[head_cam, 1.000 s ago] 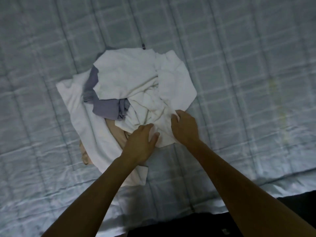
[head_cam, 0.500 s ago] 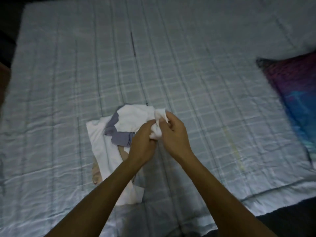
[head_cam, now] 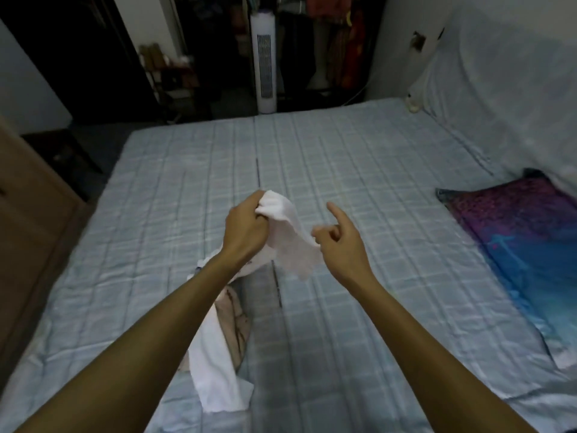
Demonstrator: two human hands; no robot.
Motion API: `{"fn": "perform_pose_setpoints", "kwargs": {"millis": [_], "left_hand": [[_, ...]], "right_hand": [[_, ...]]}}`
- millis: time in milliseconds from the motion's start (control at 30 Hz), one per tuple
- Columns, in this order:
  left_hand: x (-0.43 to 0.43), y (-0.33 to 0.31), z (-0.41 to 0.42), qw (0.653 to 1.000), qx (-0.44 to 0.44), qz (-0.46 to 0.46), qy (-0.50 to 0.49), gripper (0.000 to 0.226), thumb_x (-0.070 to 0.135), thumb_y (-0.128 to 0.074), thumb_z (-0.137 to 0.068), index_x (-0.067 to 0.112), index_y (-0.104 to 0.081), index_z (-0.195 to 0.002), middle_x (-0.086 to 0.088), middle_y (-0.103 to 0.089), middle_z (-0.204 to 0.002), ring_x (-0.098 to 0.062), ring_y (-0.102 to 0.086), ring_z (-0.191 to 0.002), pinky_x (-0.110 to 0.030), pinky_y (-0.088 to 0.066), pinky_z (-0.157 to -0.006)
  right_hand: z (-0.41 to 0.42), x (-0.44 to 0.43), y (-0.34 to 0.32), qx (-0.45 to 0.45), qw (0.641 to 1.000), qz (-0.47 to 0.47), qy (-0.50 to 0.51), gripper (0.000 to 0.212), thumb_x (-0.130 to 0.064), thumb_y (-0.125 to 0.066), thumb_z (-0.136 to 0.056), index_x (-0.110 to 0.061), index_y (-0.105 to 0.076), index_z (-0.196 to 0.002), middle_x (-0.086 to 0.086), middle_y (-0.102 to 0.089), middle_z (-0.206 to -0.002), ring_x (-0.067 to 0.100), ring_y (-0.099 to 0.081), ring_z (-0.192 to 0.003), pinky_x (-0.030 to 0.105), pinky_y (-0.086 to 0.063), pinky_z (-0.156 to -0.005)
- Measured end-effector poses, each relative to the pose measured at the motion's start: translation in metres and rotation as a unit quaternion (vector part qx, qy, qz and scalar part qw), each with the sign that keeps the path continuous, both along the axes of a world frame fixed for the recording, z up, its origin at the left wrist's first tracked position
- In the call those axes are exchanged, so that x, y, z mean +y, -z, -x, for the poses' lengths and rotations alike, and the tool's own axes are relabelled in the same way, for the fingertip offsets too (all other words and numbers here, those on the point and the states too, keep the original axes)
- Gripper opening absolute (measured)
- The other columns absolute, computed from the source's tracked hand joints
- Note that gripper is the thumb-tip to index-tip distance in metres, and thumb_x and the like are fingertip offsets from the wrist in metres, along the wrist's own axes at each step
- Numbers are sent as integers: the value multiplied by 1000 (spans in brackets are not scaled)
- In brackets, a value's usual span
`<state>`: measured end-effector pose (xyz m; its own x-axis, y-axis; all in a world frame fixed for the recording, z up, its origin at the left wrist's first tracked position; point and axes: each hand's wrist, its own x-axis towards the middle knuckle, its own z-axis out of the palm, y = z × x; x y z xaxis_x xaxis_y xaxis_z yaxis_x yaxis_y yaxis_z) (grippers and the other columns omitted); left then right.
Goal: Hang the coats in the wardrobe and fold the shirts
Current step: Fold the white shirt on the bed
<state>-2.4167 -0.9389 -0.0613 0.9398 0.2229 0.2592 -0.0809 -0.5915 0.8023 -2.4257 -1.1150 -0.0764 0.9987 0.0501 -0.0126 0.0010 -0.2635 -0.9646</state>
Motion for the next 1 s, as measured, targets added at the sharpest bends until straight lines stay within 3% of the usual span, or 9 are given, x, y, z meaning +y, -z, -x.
{"fn": "perform_pose_setpoints", "kwargs": {"millis": [100,233,333,467,567,700,833,900,1000], "left_hand": [[-29,-31,6,999,-23,-27,-11,35,14,-36,-80,14,-66,-98,7,-65,-95,-11,-57,-89,-21,-42,-71],[-69,-68,9,998,-46,-40,-32,29,8,-41,-88,11,-66,-102,6,-64,-95,-11,-57,-90,-21,-45,-73],[-92,-94,12,995,-70,-57,-38,27,5,-44,-90,13,-66,-104,7,-64,-97,-10,-57,-90,-11,-41,-70],[-102,-118,17,992,-86,-78,-40,26,9,-46,-90,15,-67,-103,7,-63,-94,-10,-56,-88,-16,-38,-66],[-97,-128,18,987,-97,-116,-60,30,2,-44,-88,10,-69,-104,-2,-69,-100,-11,-55,-88,-20,-33,-65],[-84,-120,15,983,-98,-142,-62,32,2,-45,-86,11,-71,-103,-6,-71,-100,-18,-60,-89,-24,-38,-67],[-84,-106,5,988,-60,-102,-100,26,1,-44,-87,12,-67,-83,-2,-62,-80,-13,-50,-71,-17,-30,-48],[-86,-105,-2,990,-36,-68,-122,25,4,-42,-88,13,-58,-72,1,-54,-70,-11,-44,-62,-13,-29,-46],[-88,-107,-14,993,-11,-25,-118,33,4,-40,-87,17,-44,-56,3,-46,-59,-9,-41,-55,-23,-29,-47]], "right_hand": [[8,-27,-5,12,998,17,-54,63,-33,-61,-89,-29,-32,-145,-5,-61,-108,6,-58,-94,15,-44,-74],[8,-58,-20,-3,990,77,-120,83,-48,-68,-81,-28,-23,-148,-3,-35,-147,14,-39,-130,35,-39,-103],[5,-69,-37,2,984,85,-158,78,-49,-69,-79,-28,-31,-144,-5,-44,-139,17,-44,-126,34,-42,-97],[-4,-78,-50,-83,978,144,-126,9,-27,-55,-91,-23,-60,-86,-7,-60,-81,25,-62,-88,23,-37,-57],[-19,-94,-74,-142,980,138,-10,16,-13,-50,-91,-14,-66,-94,6,-65,-89,26,-59,-87,27,-30,-60],[-39,-112,-110,-160,980,93,77,31,-8,-45,-88,-16,-63,-112,3,-63,-104,19,-58,-95,23,-35,-70],[-33,-105,-106,-256,946,144,134,57,-5,-54,-77,-14,-47,-133,12,-47,-124,22,-47,-111,29,-38,-93],[-17,-92,-84,-319,923,173,129,66,-2,-52,-68,-8,-44,-133,16,-42,-125,25,-42,-114,33,-33,-99],[16,-72,-36,-373,900,205,93,55,2,-53,-64,-5,-52,-118,17,-46,-119,26,-43,-111,35,-36,-98]]}}
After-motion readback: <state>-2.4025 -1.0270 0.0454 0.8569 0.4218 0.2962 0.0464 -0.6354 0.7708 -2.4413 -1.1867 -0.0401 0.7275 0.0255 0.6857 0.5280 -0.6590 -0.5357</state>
